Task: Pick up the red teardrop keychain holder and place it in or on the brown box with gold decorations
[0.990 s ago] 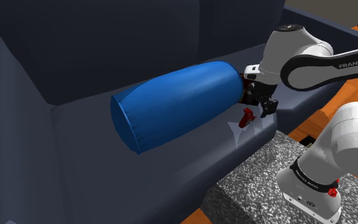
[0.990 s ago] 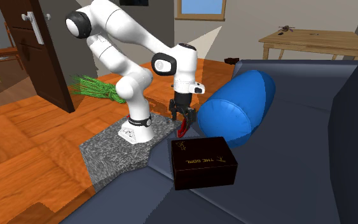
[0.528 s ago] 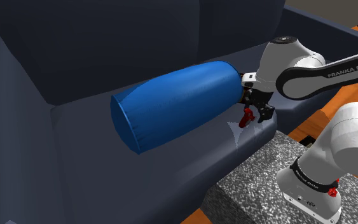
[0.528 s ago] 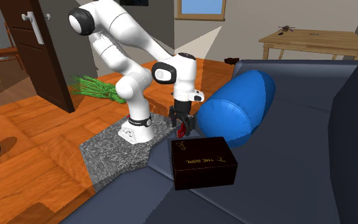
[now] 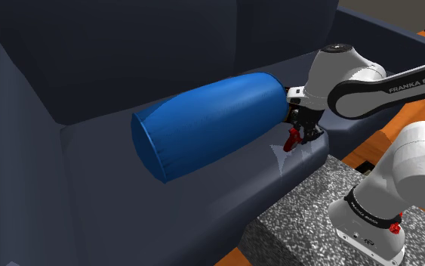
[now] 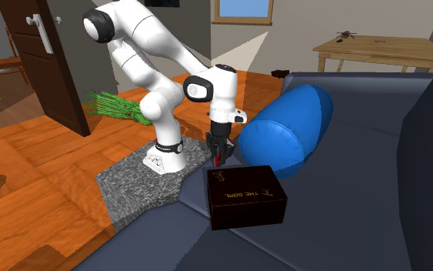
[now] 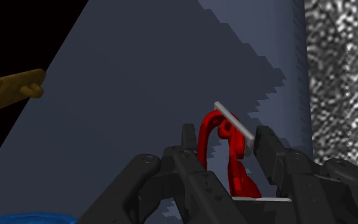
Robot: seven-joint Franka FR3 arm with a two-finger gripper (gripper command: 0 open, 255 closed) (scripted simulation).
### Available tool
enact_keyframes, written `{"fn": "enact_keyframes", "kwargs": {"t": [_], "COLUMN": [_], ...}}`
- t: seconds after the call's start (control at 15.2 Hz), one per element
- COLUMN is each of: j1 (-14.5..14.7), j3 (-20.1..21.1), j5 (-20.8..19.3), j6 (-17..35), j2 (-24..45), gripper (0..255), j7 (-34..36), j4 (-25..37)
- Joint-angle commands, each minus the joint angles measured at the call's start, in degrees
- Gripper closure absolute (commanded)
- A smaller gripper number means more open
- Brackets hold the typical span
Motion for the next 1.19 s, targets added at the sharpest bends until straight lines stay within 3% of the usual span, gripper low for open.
{"fn": "enact_keyframes", "kwargs": {"t": [0.0,0.46,1.12], "j1": [0.0,0.0,0.9], "j3": [0.0,0.0,2.1], "j5": [0.0,0.0,2.9], "j6": [0.0,0.0,-11.2], "j2": [0.0,0.0,-6.8], "gripper": [255,255,255], "j7": [0.0,0.0,-1.2], "j4": [0.0,0.0,4.6]}}
